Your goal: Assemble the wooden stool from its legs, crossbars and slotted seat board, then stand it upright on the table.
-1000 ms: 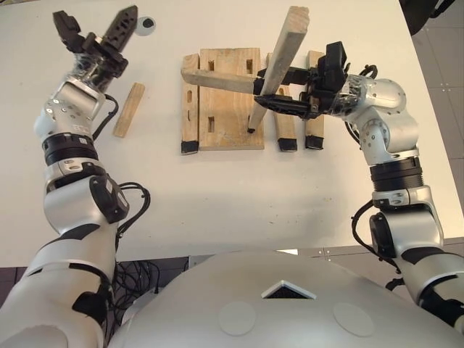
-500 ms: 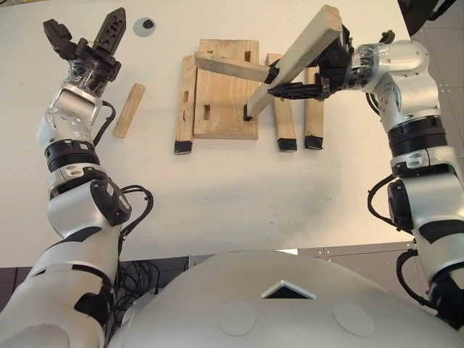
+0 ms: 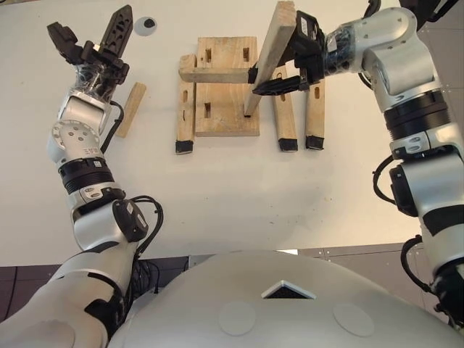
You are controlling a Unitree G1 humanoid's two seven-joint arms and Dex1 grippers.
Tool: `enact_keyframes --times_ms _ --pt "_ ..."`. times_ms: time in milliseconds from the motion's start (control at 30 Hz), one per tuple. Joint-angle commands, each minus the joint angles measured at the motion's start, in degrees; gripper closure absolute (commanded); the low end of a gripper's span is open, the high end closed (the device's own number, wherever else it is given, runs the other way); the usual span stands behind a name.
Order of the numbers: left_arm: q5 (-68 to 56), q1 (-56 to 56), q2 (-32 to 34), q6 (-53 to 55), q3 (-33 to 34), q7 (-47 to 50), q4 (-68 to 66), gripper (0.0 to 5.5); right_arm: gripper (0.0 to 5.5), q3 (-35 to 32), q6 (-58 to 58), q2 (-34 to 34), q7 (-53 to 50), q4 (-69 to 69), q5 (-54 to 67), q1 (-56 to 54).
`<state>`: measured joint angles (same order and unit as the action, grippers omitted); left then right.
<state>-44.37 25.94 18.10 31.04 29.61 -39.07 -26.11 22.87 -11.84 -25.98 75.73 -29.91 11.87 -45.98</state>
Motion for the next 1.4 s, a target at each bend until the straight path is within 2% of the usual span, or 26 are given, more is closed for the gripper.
enact_keyframes --times_ms 33,233,400,467,533,633,733,900,1133,1267,1400 --pt "0.39 1.15 1.81 2.05 -0.95 0.41 -0.86 2.05 3.45 10.92 -9.48 -3.6 1.39 0.55 -7.4 18.66" --pt "1.37 2.47 2.74 3.76 -2.48 -0.5 -2.24 2.05 3.45 8.03 -17.68 -0.28 -3.25 -5.47 -3.17 15.72" --pt "1.57 2.97 3.45 4.5 -3.3 -0.94 -2.92 2.05 3.45 9.01 -16.14 0.66 -4.33 -10.03 -4.37 11.96" --pt "1.69 2.89 3.64 4.61 -3.65 -0.81 -2.84 2.05 3.45 10.98 -14.74 0.34 -4.17 -7.58 -5.54 13.3" --pt "1.8 2.67 3.75 4.65 -3.79 -0.6 -2.68 2.05 3.45 13.82 -12.68 -1.88 -3.6 -2.38 -7.61 15.44" --pt "1.67 2.33 3.91 4.75 -3.71 -0.48 -2.36 2.05 3.45 16.31 -16.33 -4.65 -2.13 7.1 -5.51 19.18" --pt "1.75 2.37 3.75 4.65 -3.89 -0.42 -2.31 2.05 3.45 17.23 -18.41 -5.75 -2.37 10.8 -4.06 20.53" --pt "2.56 3.14 3.89 3.47 -4.08 -0.69 -4.61 2.05 3.45 15.39 -20.09 -5.64 -2.84 9.35 -2.97 20.85" --pt "2.22 2.67 3.6 0.57 -2.55 -0.35 -5.5 2.05 3.45 11.13 -18.38 -15.54 3.01 18.25 -0.01 18.03" --pt "3.27 2.9 3.13 -1.36 -2.39 0.3 -6.62 2.05 3.45 12.36 -17.07 -20.14 3.83 23.1 0.59 21.58" --pt "3.95 2.19 2.79 -1.99 -2.81 0.71 -6.38 2.05 3.45 15.08 -16.47 -19.89 3.04 21.93 0.53 24.23"
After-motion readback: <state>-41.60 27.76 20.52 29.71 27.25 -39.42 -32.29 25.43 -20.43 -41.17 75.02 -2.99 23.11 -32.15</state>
